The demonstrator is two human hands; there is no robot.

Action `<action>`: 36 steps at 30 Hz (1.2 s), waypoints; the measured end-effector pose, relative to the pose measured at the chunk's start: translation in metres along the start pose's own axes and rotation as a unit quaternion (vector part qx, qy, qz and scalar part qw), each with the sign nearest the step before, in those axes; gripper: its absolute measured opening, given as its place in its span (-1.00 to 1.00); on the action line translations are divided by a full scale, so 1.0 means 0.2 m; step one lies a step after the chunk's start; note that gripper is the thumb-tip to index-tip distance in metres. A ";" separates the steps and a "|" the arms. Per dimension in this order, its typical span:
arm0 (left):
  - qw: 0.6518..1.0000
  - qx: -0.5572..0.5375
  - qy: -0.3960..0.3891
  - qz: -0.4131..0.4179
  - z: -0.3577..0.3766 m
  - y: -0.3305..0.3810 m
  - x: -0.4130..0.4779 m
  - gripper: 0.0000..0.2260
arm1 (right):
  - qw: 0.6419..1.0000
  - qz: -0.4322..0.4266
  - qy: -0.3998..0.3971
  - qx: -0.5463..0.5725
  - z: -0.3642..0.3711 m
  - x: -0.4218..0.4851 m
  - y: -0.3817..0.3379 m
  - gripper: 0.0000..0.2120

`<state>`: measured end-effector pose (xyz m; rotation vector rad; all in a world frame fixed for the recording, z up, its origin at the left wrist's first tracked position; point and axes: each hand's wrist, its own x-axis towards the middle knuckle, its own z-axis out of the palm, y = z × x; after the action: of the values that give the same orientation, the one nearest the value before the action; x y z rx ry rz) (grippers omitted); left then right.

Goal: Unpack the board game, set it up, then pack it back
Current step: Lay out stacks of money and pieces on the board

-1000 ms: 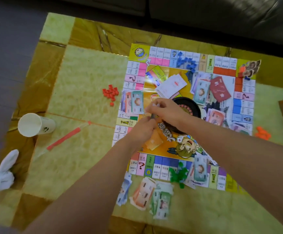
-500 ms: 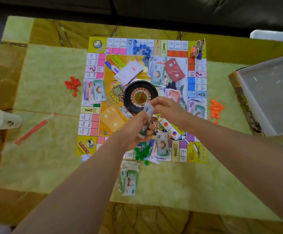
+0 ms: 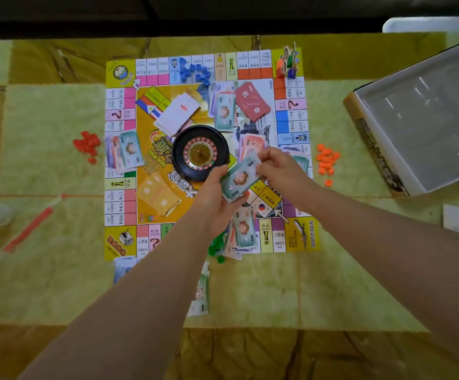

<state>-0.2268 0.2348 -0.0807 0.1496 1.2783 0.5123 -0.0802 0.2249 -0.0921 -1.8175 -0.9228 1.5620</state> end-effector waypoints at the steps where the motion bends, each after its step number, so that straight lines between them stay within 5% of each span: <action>1: 1.000 0.020 0.001 0.004 0.02 0.00 0.00 -0.65 | 1.000 0.006 -0.005 0.004 -0.01 0.00 -0.01 -0.82; 8: 0.995 0.066 0.050 0.051 0.11 0.02 0.02 -0.75 | 0.999 0.013 -0.034 -0.041 -0.04 0.03 -0.04 -0.81; 11: 0.952 0.264 0.093 0.127 0.09 0.05 0.01 -0.92 | 0.996 0.017 -0.056 -0.066 -0.08 0.05 -0.05 -0.83; 14: 0.903 0.390 0.075 0.163 0.06 0.05 0.03 -0.86 | 0.995 0.023 -0.066 -0.078 -0.10 0.07 -0.06 -0.81; 18: 0.938 0.289 0.105 0.158 0.09 0.07 0.06 -0.86 | 0.993 0.079 -0.016 0.086 -0.13 0.10 -0.06 -0.81; 23: 0.941 0.282 0.112 0.147 0.13 0.06 0.13 -0.96 | 0.989 0.133 -0.012 0.067 -0.15 0.12 -0.01 -0.89; 27: 0.834 0.483 0.138 0.227 0.09 0.03 0.19 -0.80 | 0.987 0.135 0.081 0.030 -0.16 0.20 0.00 -0.82; 31: 0.721 0.623 0.053 0.300 0.06 0.03 0.22 -0.69 | 0.985 0.104 0.113 -0.075 -0.11 0.32 0.03 -0.81; 36: 0.611 0.752 0.019 0.247 0.03 0.02 0.30 -0.56 | 0.972 0.055 0.140 -0.179 -0.04 0.39 0.08 -0.71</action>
<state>-0.2109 0.2654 -0.1292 1.9733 1.3862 -0.2788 -0.0637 0.2764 -0.1500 -2.3049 -1.0315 1.2111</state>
